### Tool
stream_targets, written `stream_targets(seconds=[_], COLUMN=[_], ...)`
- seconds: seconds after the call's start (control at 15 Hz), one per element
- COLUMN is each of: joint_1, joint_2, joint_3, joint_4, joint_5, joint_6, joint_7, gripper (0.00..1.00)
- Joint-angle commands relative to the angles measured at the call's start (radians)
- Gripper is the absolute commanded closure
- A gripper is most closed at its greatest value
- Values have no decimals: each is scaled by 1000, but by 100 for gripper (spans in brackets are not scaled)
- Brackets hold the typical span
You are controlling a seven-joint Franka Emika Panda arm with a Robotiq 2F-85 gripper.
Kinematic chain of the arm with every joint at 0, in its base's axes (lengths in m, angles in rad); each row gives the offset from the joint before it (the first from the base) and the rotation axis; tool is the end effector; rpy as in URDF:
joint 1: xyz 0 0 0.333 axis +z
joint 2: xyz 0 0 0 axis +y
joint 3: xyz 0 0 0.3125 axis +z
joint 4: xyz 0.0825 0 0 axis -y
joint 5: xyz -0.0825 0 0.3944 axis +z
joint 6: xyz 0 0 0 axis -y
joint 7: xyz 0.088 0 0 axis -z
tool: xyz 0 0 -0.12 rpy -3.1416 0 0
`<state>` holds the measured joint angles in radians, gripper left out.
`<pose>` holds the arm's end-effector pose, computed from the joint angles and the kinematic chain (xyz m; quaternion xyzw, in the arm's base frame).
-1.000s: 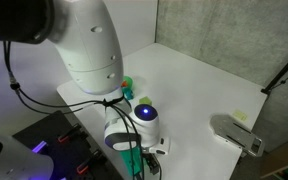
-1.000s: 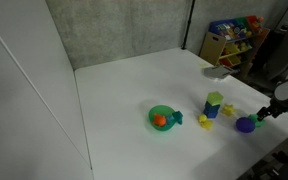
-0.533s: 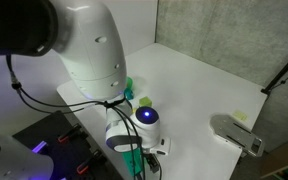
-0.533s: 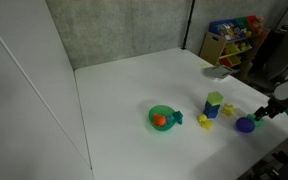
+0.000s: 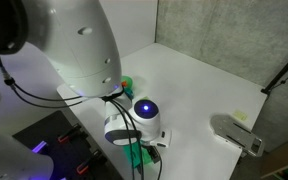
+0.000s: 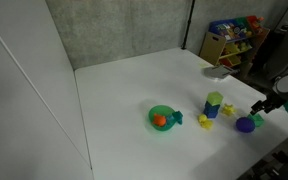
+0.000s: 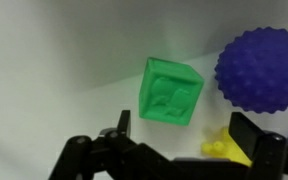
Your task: Put the two green blocks onto the blue block on the left
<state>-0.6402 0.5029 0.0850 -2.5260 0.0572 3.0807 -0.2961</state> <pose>0.3778 -0.2326 0.0698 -0.9860 0.1630 -0.0333 0.0100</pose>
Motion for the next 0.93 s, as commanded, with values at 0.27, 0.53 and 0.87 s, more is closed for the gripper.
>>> stream_targets(seconds=[0.27, 0.53, 0.87], joint_1=[1, 36, 68], joint_2=[14, 34, 74], joint_3=[-3, -51, -85], joint_4=[9, 14, 40], joint_5=[-11, -17, -20], joint_6=[-12, -2, 23], joint_7=[22, 35, 37], gripper=[0, 0, 0])
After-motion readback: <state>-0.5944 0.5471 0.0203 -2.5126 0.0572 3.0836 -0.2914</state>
